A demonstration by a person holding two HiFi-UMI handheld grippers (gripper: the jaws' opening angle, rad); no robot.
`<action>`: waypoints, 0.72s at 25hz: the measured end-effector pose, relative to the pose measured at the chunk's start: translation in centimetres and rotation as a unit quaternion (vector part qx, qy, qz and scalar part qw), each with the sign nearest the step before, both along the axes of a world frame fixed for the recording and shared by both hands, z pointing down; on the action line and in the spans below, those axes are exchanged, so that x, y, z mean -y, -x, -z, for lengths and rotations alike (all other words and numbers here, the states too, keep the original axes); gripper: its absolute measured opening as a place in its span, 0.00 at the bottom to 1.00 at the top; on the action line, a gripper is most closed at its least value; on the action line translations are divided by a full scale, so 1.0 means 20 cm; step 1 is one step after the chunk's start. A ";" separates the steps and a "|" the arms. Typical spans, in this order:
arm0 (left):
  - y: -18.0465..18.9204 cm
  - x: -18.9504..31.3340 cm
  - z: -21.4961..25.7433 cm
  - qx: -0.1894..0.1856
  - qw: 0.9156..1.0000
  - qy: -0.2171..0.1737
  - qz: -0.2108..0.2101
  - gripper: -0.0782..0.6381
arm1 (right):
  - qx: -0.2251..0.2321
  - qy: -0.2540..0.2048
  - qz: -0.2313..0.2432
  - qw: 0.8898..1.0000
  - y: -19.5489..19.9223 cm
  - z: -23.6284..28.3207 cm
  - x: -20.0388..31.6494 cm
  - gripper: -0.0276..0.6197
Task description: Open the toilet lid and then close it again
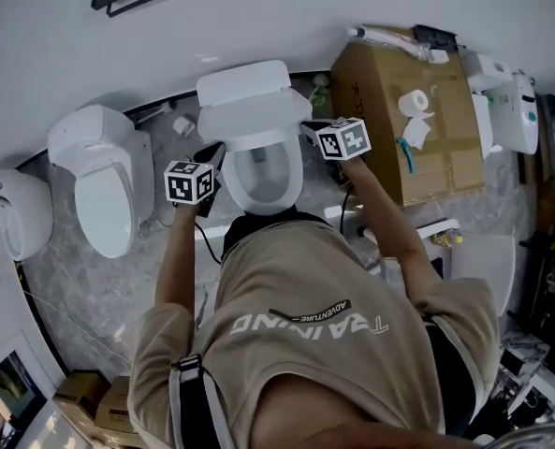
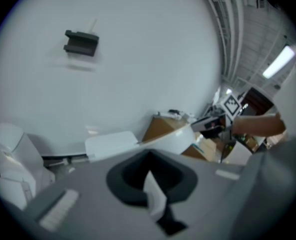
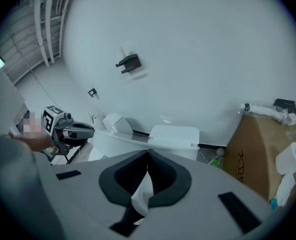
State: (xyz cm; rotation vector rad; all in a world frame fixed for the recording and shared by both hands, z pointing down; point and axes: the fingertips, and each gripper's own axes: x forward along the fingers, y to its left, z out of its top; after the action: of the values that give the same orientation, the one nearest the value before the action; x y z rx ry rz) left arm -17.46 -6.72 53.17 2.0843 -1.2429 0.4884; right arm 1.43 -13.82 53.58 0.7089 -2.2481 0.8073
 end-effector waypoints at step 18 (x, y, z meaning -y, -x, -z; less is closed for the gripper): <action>0.08 0.33 0.17 -0.013 0.999 -0.033 -0.012 0.12 | -0.012 -0.036 -0.009 0.999 0.09 0.17 0.34 0.06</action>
State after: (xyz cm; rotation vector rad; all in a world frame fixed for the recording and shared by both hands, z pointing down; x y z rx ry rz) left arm -19.12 -13.33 49.80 2.1561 -1.2360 0.4362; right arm -0.30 -20.54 50.22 0.7690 -2.2629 0.7249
